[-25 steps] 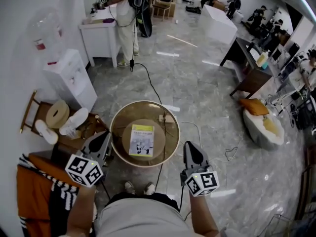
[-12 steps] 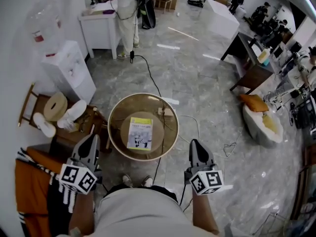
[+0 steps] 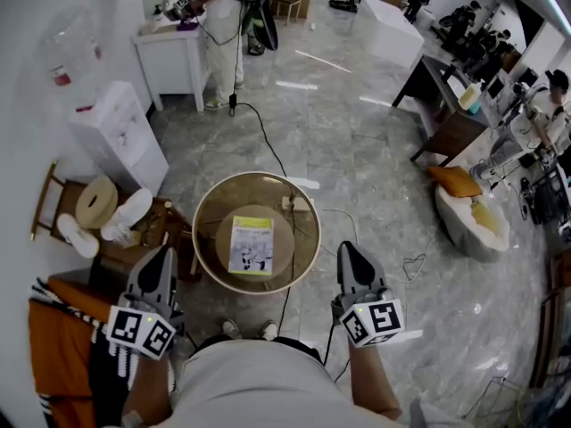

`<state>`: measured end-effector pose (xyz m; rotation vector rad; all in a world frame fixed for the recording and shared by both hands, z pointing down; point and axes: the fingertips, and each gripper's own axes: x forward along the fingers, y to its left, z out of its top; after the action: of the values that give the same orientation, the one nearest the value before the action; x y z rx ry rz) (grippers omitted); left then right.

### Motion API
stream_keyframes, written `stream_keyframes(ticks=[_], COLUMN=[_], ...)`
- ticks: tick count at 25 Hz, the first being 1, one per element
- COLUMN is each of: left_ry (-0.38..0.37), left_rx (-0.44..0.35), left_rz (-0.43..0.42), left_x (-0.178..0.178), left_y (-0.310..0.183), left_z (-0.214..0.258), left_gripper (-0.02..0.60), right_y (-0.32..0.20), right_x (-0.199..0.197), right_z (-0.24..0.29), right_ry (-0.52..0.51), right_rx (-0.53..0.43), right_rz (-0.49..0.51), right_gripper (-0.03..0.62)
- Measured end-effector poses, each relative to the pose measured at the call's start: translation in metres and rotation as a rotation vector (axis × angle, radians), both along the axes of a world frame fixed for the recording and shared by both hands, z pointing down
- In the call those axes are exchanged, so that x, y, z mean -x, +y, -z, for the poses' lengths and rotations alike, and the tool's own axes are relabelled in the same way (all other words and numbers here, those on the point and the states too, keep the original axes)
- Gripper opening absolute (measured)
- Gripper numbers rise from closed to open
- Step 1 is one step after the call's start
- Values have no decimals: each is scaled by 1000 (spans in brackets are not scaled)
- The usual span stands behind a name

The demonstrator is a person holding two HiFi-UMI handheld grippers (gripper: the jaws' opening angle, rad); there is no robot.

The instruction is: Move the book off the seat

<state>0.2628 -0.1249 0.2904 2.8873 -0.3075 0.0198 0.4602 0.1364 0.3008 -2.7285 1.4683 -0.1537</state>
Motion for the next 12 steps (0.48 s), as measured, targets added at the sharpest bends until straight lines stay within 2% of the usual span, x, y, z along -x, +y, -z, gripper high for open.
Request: stream_keyframes(ticks=[3,12], left_ry=[10,26], left_rx=[20,13], left_rz=[-7,-5], left_x=[-3,0], left_y=[0,-14], left_z=[0,2], left_gripper=[17,17], right_y=[-9,-34], right_x=[1,16], right_z=[1,2], right_ry=[4,5], right_rx=[7,14], right_rz=[12,37], right_gripper=[21,21])
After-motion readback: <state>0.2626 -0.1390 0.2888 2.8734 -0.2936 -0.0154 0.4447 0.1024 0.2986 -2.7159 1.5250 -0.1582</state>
